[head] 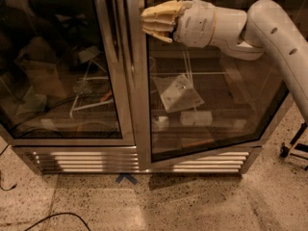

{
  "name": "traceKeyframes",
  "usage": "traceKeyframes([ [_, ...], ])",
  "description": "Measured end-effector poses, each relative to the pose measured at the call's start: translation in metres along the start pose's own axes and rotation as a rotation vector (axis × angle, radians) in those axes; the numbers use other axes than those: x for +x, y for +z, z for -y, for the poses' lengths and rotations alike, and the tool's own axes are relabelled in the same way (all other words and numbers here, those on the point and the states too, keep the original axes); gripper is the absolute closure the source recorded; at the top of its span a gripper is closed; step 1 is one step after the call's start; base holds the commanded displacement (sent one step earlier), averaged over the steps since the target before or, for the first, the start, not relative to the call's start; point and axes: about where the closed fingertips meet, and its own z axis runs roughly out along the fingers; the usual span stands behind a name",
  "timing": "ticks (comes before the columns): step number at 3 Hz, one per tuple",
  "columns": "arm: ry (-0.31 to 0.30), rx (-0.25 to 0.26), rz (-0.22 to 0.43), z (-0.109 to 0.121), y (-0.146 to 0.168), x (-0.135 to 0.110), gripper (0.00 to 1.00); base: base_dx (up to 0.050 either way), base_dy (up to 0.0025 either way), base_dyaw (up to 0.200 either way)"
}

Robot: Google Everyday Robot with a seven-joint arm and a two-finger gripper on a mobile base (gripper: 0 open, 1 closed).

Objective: Pick orange can from top drawer and place on counter

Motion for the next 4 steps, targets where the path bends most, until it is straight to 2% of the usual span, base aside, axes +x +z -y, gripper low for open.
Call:
traceKeyframes([
  [1, -0.023, 0.017, 0.044, 0.0144, -0.0005, -0.0199, 1.0, 0.0, 0.0, 0.0],
  [4, -0.026, 0.018, 0.049, 0.0151, -0.006, -0.0198, 1.0, 0.0, 0.0, 0.0],
])
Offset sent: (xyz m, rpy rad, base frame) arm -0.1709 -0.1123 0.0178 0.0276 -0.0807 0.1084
